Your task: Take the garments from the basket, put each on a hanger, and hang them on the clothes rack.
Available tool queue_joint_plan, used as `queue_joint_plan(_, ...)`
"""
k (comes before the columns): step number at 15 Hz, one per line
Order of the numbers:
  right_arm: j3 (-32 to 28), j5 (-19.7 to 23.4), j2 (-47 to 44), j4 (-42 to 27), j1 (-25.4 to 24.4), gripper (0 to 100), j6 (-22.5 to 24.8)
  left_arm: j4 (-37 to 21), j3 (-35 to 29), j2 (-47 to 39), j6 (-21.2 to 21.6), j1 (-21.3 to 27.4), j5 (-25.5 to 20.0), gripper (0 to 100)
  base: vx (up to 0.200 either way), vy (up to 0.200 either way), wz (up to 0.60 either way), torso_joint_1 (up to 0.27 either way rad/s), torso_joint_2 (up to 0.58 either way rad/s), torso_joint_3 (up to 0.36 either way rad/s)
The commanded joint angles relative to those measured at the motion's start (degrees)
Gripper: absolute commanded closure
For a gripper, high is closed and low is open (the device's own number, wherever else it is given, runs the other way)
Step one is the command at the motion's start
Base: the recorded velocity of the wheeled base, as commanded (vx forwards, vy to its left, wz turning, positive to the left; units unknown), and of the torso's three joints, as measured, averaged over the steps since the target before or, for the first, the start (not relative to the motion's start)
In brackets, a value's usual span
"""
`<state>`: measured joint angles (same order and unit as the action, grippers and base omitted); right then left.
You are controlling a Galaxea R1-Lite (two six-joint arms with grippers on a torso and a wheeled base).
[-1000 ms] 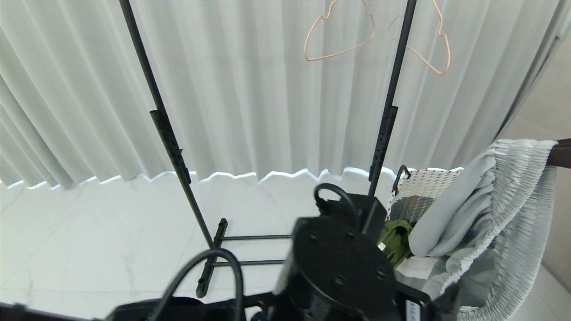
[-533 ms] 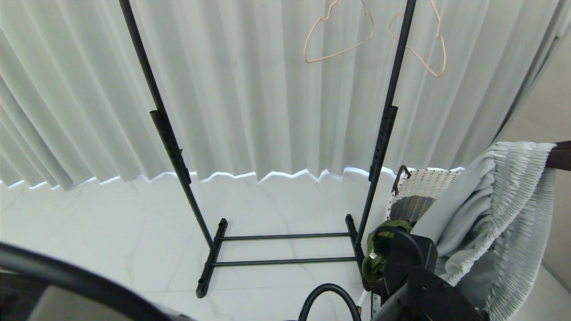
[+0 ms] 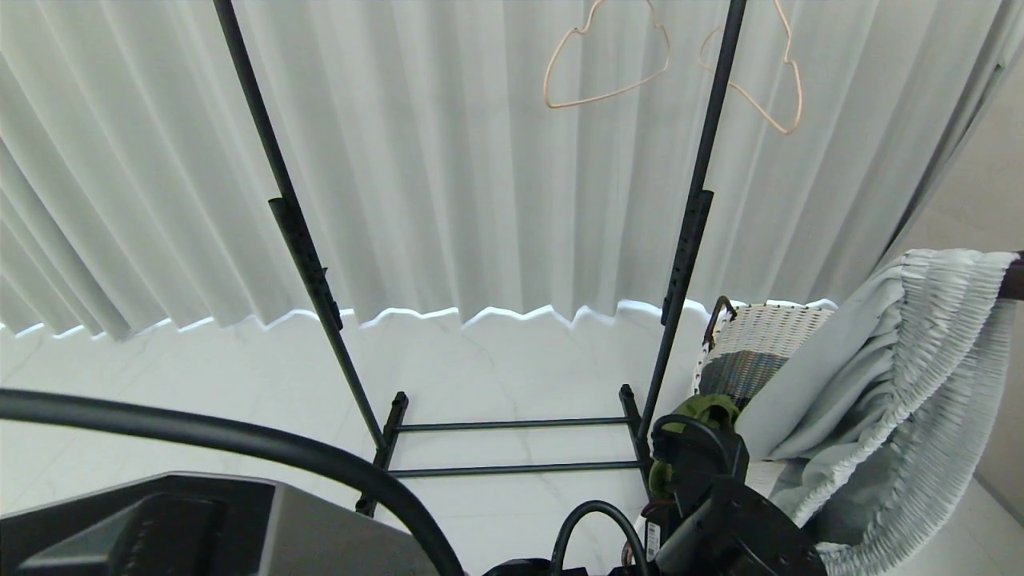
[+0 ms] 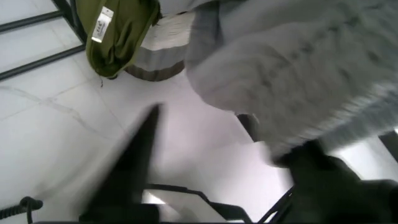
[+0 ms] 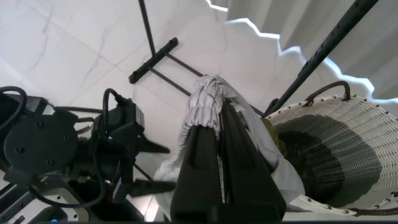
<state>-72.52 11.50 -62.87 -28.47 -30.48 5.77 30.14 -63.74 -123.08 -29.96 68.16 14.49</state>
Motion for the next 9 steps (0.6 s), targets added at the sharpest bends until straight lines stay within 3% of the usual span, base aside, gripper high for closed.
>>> queue_joint_plan(1, 0.1, -0.07, 0.55, -0.01, -0.02, 100, 0.03, -0.08, 0.02, 0.82, 0.35, 0.22, 0.01, 100, 0.0, 0.0, 0.0, 0.0, 0.0, 0.0)
queue_joint_plan(4, 0.36, -0.25, 0.64, -0.01, 0.15, 100, 0.12, -0.08, 0.81, 2.84, 0.78, 1.45, 1.68, 100, 0.0, 0.0, 0.0, 0.0, 0.0, 0.0)
queue_joint_plan(7, 0.19, -0.25, 0.64, 0.96, 0.15, 100, 1.79, 0.1, 4.59, 5.13, 6.15, 1.36, 7.21, 100, 0.0, 0.0, 0.0, 0.0, 0.0, 0.0)
queue_joint_plan(9, 0.1, -0.25, 1.43, 1.92, 0.15, 100, 4.17, 0.01, 5.21, 9.08, 8.26, 1.36, 7.3, 100, 0.0, 0.0, 0.0, 0.0, 0.0, 0.0)
